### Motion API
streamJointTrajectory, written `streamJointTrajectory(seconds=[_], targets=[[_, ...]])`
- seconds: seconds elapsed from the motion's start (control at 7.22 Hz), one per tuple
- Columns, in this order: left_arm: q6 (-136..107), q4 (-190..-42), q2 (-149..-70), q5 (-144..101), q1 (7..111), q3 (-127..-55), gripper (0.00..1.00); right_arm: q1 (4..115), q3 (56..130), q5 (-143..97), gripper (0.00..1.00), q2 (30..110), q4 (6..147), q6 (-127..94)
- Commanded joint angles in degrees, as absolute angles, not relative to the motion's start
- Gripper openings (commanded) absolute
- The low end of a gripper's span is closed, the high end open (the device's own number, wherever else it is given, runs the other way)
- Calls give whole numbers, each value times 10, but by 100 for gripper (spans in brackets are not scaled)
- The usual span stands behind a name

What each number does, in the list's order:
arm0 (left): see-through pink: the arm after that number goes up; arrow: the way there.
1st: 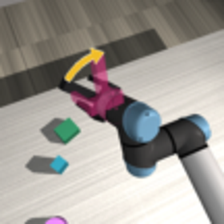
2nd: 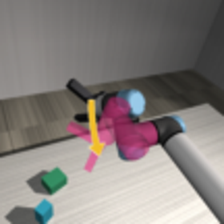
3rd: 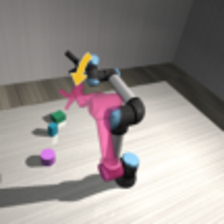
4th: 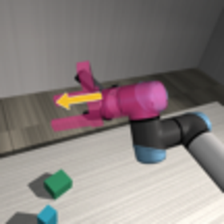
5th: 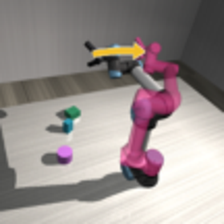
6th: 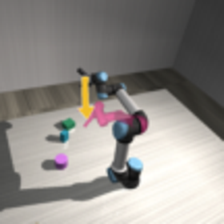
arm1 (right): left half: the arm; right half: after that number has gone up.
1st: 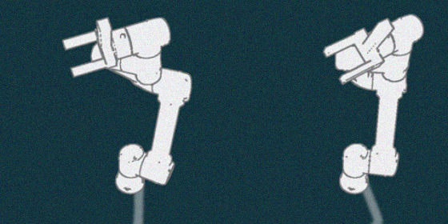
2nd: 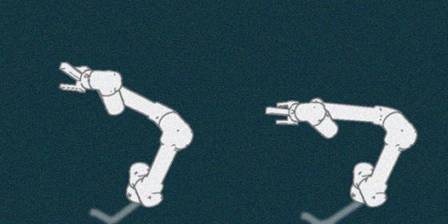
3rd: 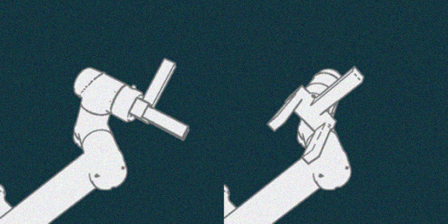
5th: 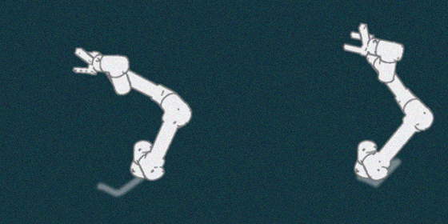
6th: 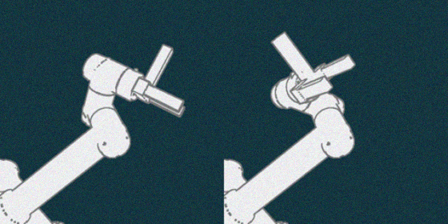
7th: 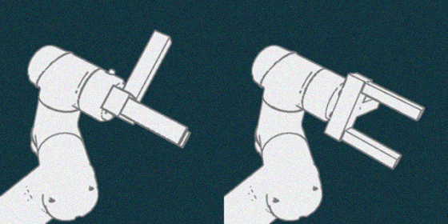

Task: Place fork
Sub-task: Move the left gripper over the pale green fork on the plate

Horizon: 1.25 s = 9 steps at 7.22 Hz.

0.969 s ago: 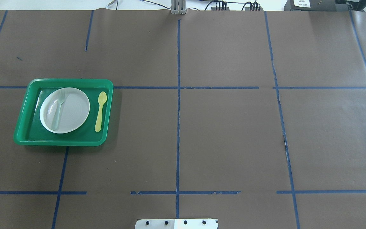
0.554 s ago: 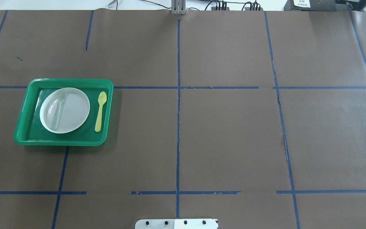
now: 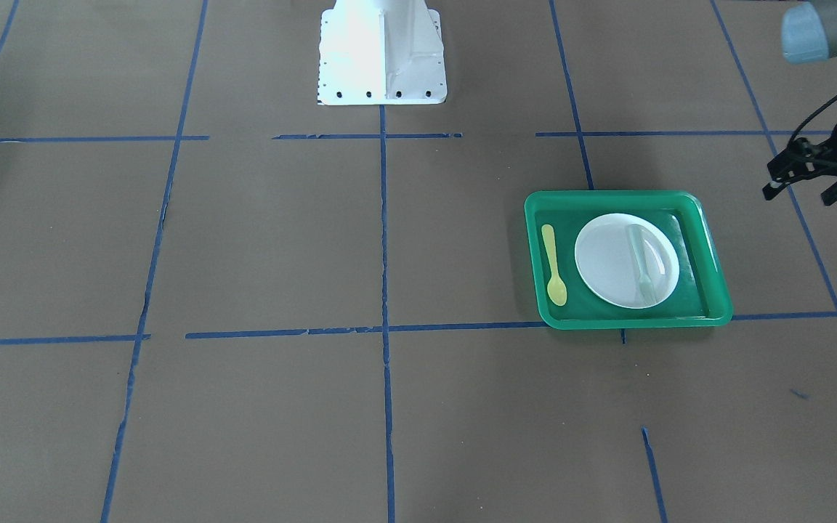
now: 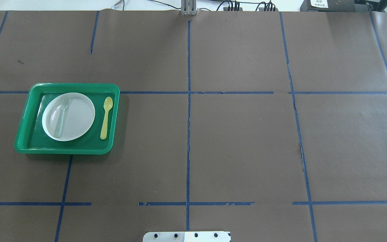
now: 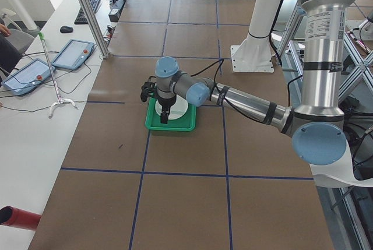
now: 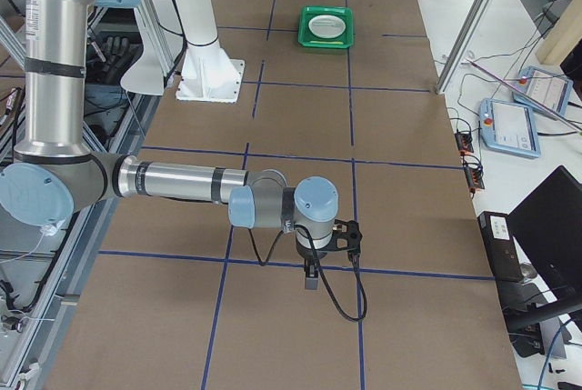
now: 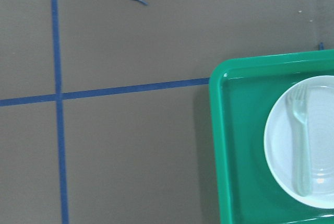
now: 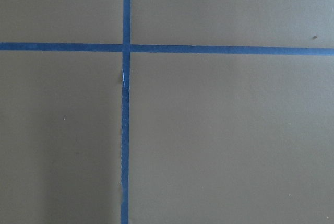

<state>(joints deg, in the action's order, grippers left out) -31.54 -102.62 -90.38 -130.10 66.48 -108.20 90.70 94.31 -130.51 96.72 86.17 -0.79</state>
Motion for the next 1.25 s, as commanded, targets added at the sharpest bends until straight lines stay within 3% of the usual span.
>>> streamJointTrajectory(seconds=[0.0,0.28,0.83,1.11], targets=[[-423,-1097,-950,-1264,568,-1040,100,907,943,-1305,100,968,862,-8],[-486,-1143,-967,-1222,514,-1006,100,907,943,-1305,100,968,862,-8],[-501,-1143,-983,-1194,475,-971,74,907,943,-1305,100,968,861,-8],[-500,-1143,-998,-1194,471,-950,74,907,943,-1305,100,968,862,-8]])
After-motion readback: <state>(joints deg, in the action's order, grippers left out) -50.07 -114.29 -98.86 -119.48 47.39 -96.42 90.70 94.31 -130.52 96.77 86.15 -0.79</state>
